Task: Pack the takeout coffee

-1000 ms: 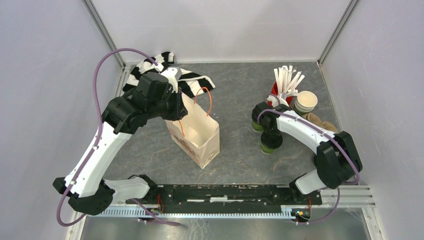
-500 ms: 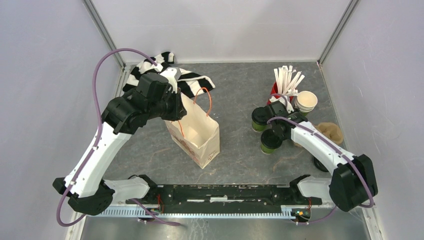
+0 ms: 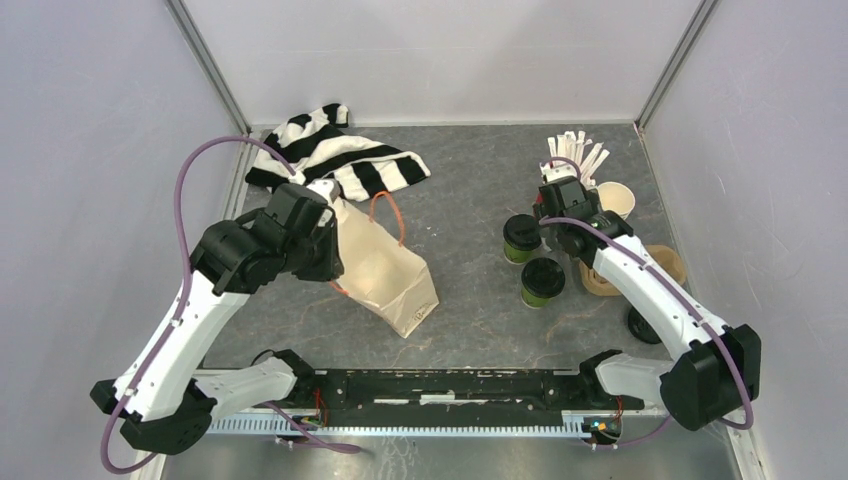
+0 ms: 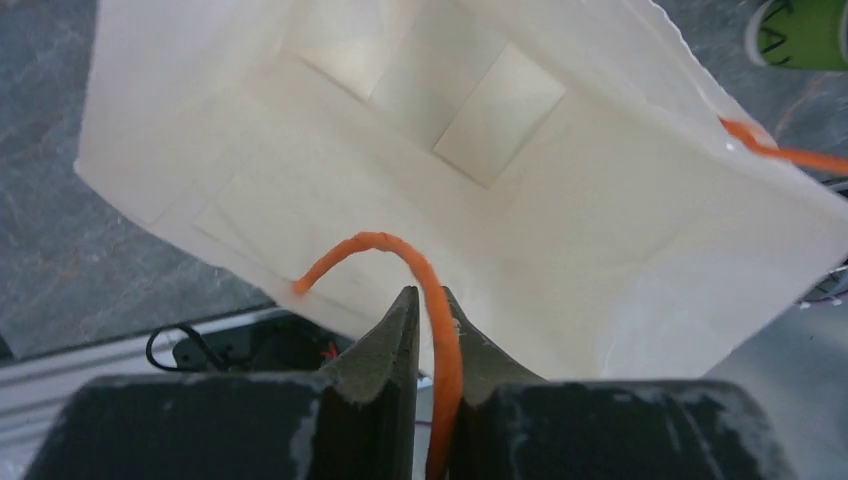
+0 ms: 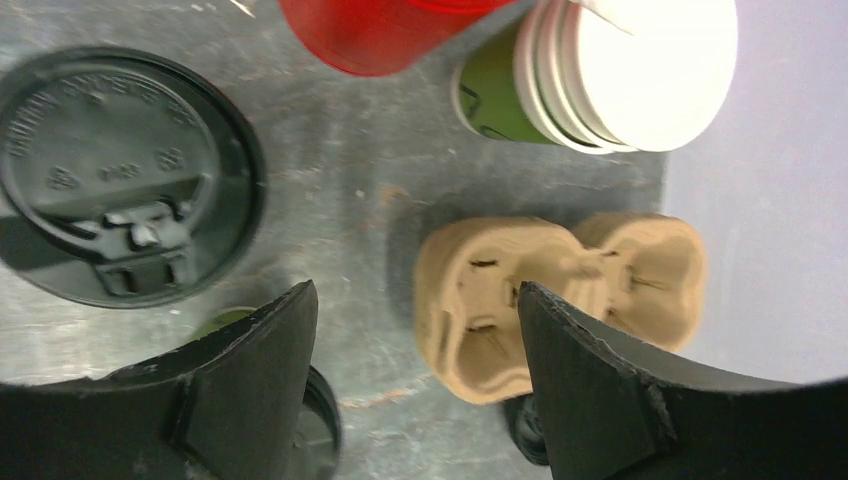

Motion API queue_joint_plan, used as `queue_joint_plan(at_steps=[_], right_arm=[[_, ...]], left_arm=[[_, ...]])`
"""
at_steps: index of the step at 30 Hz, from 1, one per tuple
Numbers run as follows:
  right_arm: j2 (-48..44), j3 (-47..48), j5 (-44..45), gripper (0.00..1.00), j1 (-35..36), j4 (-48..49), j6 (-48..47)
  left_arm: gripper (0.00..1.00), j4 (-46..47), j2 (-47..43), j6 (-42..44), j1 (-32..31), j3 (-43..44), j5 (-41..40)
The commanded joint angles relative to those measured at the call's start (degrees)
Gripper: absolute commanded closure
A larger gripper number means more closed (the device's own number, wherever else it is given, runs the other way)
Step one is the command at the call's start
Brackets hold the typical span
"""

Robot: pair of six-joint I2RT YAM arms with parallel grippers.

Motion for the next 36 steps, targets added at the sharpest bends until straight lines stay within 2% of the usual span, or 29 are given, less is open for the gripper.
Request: queue_joint_plan(at_steps=[1,8,10,13,16,18,22,25,30,36], right_arm=[[-1.4,-2.4,-9.9,0.19,-0.6,6.4,4.1],[-7.2,-8.6,-13.9,0.1,-2.1,9.4,7.3],[-8.7,-10.1,-15.2,0.09,-3.5,10.3,7.1],[-9.1,-10.0,-16.1,0.08,-7.1,8.1,6.9],[-8.9,-8.4,-18.8,0.09,-12.6,4.6,5.6],[-8.0,-7.4,-19.5,0.1,-16.2,2.3,3.2],[-4.6,-4.9,-16.7,0.14,-21.6,-2.7,-1.4],[-2.9,-3.5,-16.0,0.23,-21.5,-5.3,-4.6],[-2.6,-1.3,-12.2,0.3,-21.2,-8.0,-10.8],[-5.1,-2.9,-12.8,0.31,-19.1,-9.3,-11.6]], left_arm=[[0.84,-4.7,0.3,-5.8,-0.1,-1.9,0.8],[0.85,-4.7,0.7,-10.0,-0.1,-5.6,8.6],[0.85,-4.7,1.2,-10.1,-0.1,-5.6,8.1],[0.86,-4.7,3.9,-8.1,-0.1,-4.0,7.4],[0.86,-4.6,8.8,-5.4,-0.1,2.5,6.1],[0.86,-4.0,11.7,-3.5,-0.1,6.4,5.7],[0.86,-0.5,13.6,0.8,-0.1,6.1,4.3],[0.86,1.0,13.8,3.7,0.0,5.8,3.2],[0.86,1.9,14.9,5.1,0.1,7.1,5.0],[0.86,5.4,12.9,1.9,0.2,3.5,6.8]])
